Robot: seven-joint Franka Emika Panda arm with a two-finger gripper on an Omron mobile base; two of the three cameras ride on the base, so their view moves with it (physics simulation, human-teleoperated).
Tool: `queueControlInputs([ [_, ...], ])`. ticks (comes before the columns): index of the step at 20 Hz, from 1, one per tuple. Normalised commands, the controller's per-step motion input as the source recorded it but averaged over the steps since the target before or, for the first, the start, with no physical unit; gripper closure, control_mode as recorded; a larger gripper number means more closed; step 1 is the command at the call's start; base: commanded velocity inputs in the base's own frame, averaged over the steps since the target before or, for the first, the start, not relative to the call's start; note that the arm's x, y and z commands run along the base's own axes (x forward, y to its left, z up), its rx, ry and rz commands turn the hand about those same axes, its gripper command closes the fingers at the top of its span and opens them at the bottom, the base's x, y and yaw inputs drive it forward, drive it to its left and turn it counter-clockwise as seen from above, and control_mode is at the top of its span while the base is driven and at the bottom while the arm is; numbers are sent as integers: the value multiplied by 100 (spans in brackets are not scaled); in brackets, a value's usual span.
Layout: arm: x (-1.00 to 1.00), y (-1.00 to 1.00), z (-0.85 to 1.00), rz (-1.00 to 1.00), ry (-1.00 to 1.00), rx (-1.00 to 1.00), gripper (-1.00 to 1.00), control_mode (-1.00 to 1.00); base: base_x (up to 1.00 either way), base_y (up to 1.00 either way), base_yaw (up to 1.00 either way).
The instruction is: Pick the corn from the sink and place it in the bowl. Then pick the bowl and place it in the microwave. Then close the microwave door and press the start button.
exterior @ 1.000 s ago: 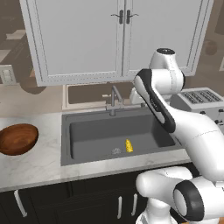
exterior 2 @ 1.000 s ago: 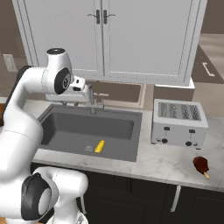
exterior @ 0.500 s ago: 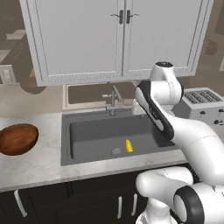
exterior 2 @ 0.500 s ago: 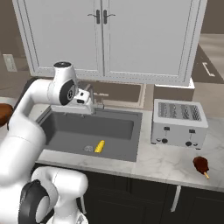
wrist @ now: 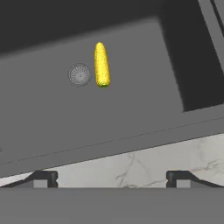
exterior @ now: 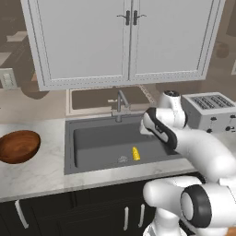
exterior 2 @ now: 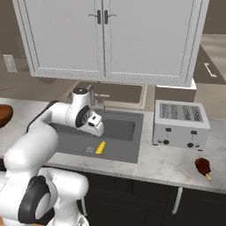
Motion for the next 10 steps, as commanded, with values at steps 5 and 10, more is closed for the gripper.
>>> queueControlInputs([
  [5, 72, -15, -70, -8, 0, 10, -100, -100, 0, 0, 0],
  [10, 56, 0, -58, 0, 2, -2, -100, -100, 0, 0, 0],
])
